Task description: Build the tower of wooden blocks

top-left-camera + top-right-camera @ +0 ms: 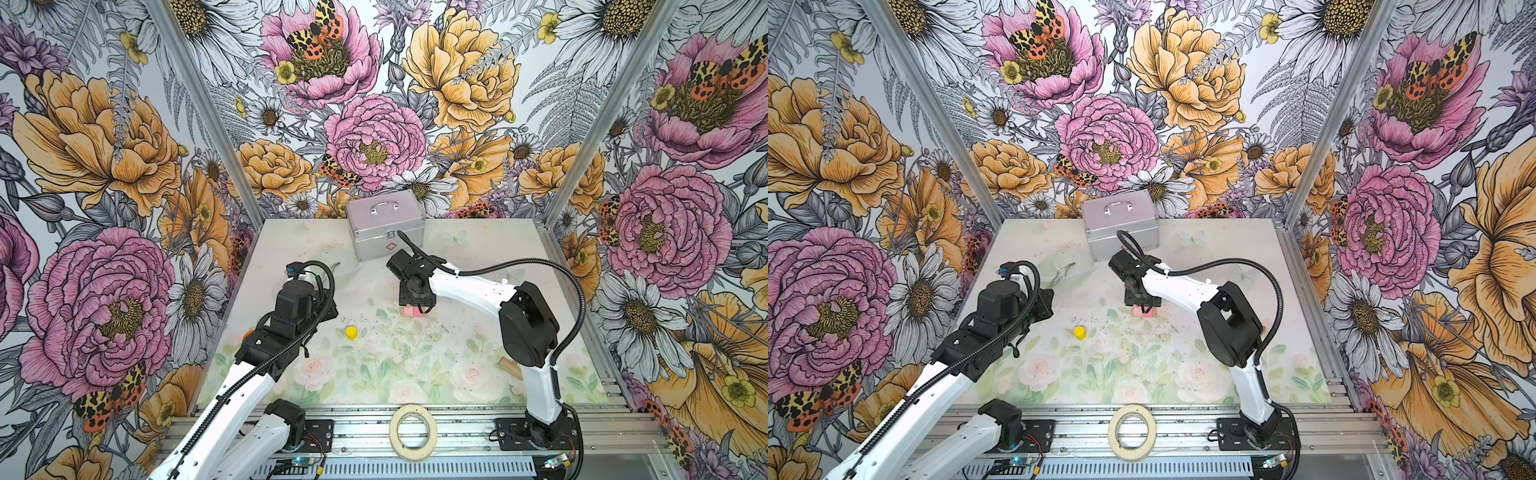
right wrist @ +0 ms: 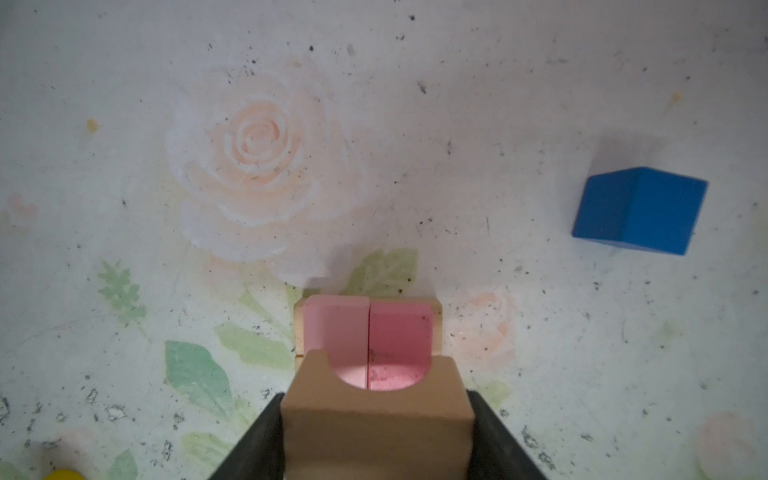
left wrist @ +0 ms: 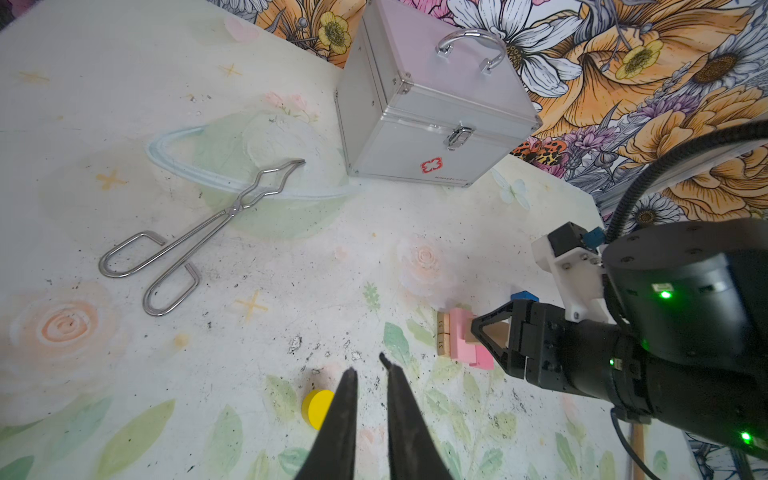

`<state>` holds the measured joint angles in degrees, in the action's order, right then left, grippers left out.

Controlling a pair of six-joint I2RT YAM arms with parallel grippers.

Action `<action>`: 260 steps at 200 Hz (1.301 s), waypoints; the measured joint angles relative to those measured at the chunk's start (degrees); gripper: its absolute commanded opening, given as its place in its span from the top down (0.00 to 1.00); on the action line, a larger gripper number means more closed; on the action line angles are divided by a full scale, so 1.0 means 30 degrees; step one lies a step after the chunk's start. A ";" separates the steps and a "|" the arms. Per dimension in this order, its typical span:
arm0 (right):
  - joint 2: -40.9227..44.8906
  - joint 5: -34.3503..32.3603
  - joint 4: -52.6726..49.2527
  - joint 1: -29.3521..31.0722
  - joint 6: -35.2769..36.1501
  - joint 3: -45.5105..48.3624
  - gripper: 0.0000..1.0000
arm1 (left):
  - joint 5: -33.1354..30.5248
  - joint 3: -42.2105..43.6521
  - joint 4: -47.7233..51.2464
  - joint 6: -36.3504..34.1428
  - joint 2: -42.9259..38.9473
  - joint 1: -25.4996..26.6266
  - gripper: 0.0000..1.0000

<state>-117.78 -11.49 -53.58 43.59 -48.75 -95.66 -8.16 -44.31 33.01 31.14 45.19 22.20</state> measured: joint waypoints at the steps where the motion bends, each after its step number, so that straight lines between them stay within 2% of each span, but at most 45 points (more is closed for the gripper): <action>1: 0.0000 0.0015 0.0007 0.0000 0.0000 0.0000 1.00 | 0.0000 0.0000 0.0000 0.0000 0.0007 0.0000 0.84; 260: 0.0000 0.0772 0.0262 0.0029 0.0284 0.0138 1.00 | 0.0015 0.0000 -0.0015 0.0007 0.0117 0.0000 0.84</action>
<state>-117.78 -9.17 -52.80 43.68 -47.90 -95.24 -8.12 -44.31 32.97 31.16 45.54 22.20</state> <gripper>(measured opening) 0.603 0.166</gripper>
